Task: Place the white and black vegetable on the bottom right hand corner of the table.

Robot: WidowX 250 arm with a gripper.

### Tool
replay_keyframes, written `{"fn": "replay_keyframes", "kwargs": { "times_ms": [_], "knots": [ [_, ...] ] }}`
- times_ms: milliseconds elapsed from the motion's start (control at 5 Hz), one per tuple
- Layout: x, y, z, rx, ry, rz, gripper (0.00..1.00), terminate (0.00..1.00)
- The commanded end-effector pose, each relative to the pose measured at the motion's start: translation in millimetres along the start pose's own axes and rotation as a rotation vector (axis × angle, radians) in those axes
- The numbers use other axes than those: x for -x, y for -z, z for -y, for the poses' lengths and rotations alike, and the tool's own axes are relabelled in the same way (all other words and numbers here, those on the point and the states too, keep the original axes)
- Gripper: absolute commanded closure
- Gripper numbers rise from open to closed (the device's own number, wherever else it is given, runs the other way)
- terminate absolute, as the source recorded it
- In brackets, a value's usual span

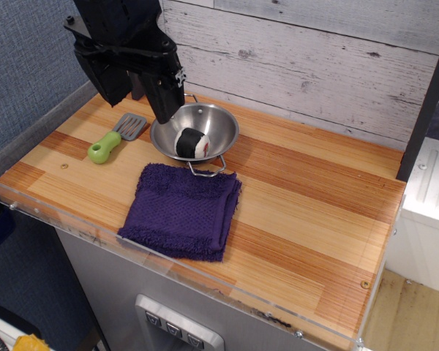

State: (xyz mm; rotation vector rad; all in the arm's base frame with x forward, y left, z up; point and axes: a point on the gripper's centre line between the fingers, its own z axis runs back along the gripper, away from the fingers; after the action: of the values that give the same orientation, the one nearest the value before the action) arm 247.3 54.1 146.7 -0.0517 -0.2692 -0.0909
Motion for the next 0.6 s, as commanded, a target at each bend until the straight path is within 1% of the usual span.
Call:
{"fn": "replay_keyframes", "kwargs": {
  "times_ms": [0, 200, 400],
  "knots": [
    [0.0, 0.0, 0.0, 0.0, 0.0, 0.0, 0.0, 0.0],
    [-28.5, 11.7, -1.3, 0.005, -0.06, 0.006, 0.0, 0.0],
    [-53.8, 22.0, 4.6, -0.018, -0.061, -0.001, 0.0, 0.0]
  ]
}}
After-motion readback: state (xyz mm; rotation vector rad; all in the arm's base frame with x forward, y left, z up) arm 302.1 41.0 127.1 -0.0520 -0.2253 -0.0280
